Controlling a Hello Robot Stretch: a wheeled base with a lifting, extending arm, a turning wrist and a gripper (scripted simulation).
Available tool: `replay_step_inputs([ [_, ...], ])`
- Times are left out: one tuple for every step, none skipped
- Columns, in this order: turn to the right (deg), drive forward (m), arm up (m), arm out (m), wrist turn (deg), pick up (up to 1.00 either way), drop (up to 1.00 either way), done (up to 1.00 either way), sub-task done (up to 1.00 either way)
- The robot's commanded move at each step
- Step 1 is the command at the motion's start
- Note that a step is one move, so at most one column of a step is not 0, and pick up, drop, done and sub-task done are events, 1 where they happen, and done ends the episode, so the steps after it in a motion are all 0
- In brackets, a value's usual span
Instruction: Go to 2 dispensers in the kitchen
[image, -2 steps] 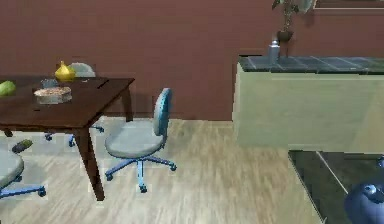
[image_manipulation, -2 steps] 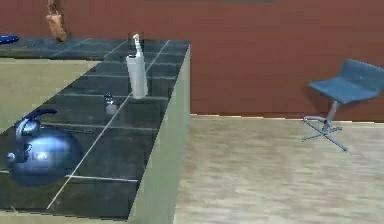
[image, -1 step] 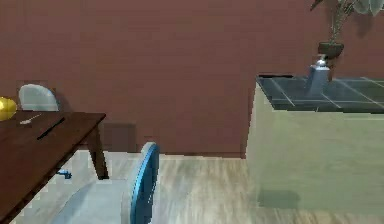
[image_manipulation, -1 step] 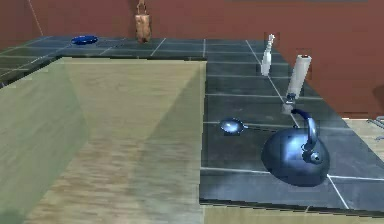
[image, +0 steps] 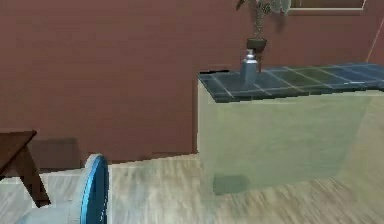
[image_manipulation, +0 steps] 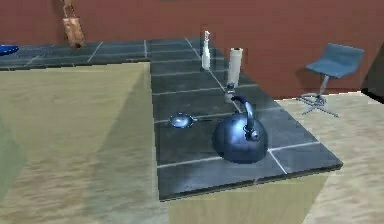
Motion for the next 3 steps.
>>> replay_step_inputs([
  [0.0, 0.9, 0.0, 0.0, 0.0, 0.0, 0.0, 0.0, 0.0],
  [33.0, 0.0, 0.0, 0.0, 0.0, 0.0, 0.0, 0.0, 0.0],
  [0.0, 0.0, 0.0, 0.0, 0.0, 0.0, 0.0, 1.0, 0.0],
])
